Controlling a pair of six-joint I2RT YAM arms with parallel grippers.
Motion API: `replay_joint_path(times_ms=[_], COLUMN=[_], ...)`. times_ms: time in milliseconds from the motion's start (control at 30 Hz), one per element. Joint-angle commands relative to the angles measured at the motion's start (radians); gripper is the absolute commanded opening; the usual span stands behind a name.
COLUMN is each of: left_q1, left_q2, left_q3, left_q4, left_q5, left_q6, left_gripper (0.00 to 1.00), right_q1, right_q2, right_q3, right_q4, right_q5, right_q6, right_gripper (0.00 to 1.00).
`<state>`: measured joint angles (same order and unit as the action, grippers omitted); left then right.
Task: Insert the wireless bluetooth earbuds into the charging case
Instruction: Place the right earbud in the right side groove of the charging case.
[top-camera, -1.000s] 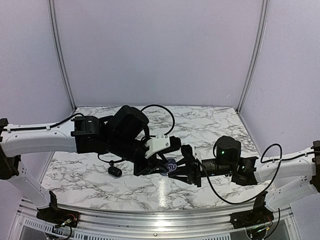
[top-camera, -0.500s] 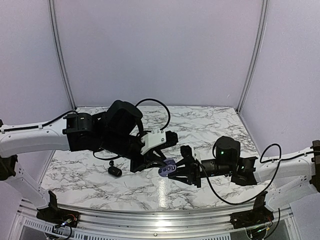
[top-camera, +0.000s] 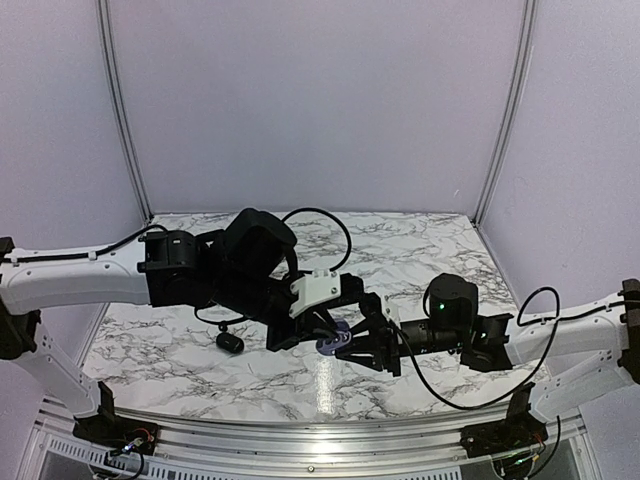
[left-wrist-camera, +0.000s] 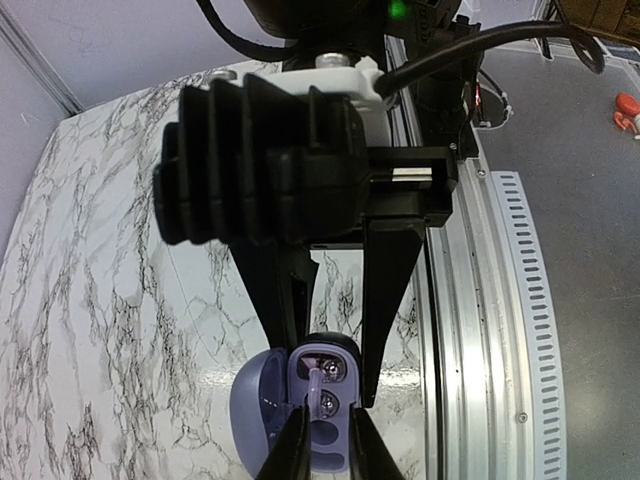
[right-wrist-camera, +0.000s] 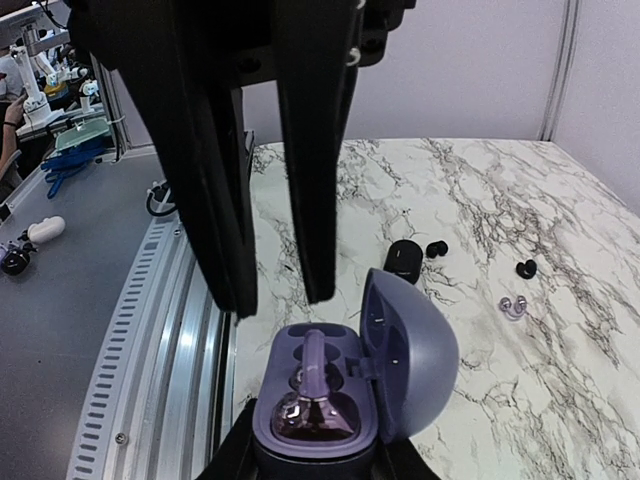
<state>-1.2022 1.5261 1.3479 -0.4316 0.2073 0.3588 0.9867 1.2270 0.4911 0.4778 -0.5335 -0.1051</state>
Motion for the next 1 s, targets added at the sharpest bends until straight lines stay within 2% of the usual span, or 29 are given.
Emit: replay_joint_path(times_ms=[0, 400, 633, 800, 967], left_q1=[-0.008, -0.01, -0.01, 0.021, 0.146], left_q2=[0.031, 0.056, 0.055, -0.028, -0.131], left_q3=[0.036, 0.041, 0.033, 0.002, -0.123], left_q4=[-0.002, -0.001, -0.002, 0.033, 0.132], left_q5=[-0.014, -0.011, -0.006, -0.017, 0.032], left_q6=[0.02, 0.024, 0.016, -0.038, -0.149], left_gripper=[0.13, 0.06, 0.05, 0.1, 0.18], right_q1=[0.01, 0.01, 0.009, -0.025, -0.098], right_q2=[-0.001, -0.016, -0.038, -0.034, -0.035], right_q3=[0.031, 0.022, 0.013, -0.022, -0.072], right_q4=[0.019, 0.015, 0.021, 0.074, 0.151], right_q5=[-0.011, -0.003, 0.014, -0.009, -0.063], right_q6=[0.007, 0.004, 0.011, 0.064, 0.139], right_gripper=[0.0, 0.0, 0.0, 0.0, 0.0])
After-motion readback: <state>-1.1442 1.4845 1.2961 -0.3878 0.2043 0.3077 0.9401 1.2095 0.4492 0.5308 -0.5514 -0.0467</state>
